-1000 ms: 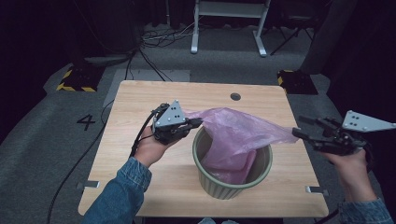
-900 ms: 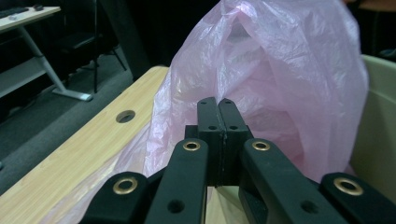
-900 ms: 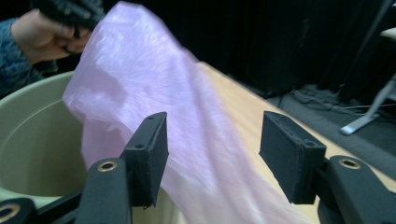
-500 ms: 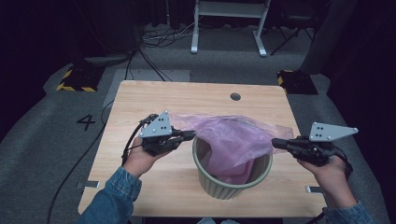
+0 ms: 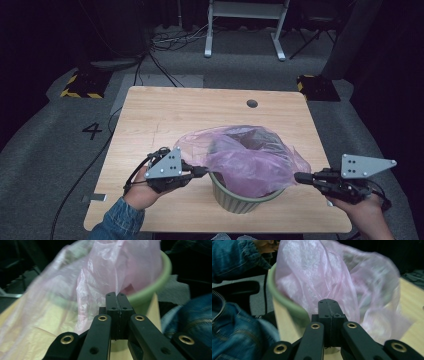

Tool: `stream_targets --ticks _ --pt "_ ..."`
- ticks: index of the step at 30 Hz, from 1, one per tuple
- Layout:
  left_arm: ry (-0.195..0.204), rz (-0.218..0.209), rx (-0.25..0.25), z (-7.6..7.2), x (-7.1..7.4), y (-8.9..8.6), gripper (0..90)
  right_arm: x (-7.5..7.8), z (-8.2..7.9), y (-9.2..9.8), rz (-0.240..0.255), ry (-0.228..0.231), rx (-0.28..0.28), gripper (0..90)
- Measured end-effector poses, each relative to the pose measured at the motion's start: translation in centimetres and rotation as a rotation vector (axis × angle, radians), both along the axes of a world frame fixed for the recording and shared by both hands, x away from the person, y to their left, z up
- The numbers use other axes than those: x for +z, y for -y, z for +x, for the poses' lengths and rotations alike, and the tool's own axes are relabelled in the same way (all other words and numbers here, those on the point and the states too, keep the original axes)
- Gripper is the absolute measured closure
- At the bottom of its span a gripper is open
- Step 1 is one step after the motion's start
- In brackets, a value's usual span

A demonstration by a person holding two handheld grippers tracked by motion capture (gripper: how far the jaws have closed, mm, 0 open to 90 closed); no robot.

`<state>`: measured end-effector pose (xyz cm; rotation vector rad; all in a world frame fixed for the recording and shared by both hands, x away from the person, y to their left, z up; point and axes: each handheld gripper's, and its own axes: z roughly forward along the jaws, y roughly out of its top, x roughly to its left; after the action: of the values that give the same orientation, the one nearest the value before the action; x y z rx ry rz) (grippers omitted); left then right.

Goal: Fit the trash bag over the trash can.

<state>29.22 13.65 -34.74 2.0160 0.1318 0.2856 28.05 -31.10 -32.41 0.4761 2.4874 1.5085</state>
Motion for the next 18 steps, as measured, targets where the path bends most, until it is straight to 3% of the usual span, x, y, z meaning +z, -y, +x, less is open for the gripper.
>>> stream_targets --ticks 4,7,10,13,15,18 --pt "-0.005 0.009 -0.02 -1.1 -1.0 -0.7 89.9 -1.3 -1.7 0.4 -0.001 -0.029 0.025 90.0" --pt "-0.032 0.0 -0.028 -1.3 -2.1 -1.0 89.9 -2.5 -2.3 0.6 -0.011 -0.06 0.04 90.0" --pt "-0.053 -0.023 -0.059 -1.4 -3.1 -0.9 89.9 -4.3 -2.3 0.3 -0.014 -0.116 0.058 90.0" --pt "-0.051 -0.026 -0.087 -1.7 -3.7 -0.6 89.9 -5.8 -2.1 -0.3 -0.016 -0.16 0.08 90.0" --pt "-0.056 -0.017 -0.093 -1.7 -4.0 -0.4 89.9 -6.7 -1.8 -0.9 -0.042 -0.173 0.095 90.0" --pt "-0.055 0.049 -0.083 -1.5 -4.8 0.0 89.9 -7.7 -1.3 -1.4 -0.08 -0.187 0.095 90.0"
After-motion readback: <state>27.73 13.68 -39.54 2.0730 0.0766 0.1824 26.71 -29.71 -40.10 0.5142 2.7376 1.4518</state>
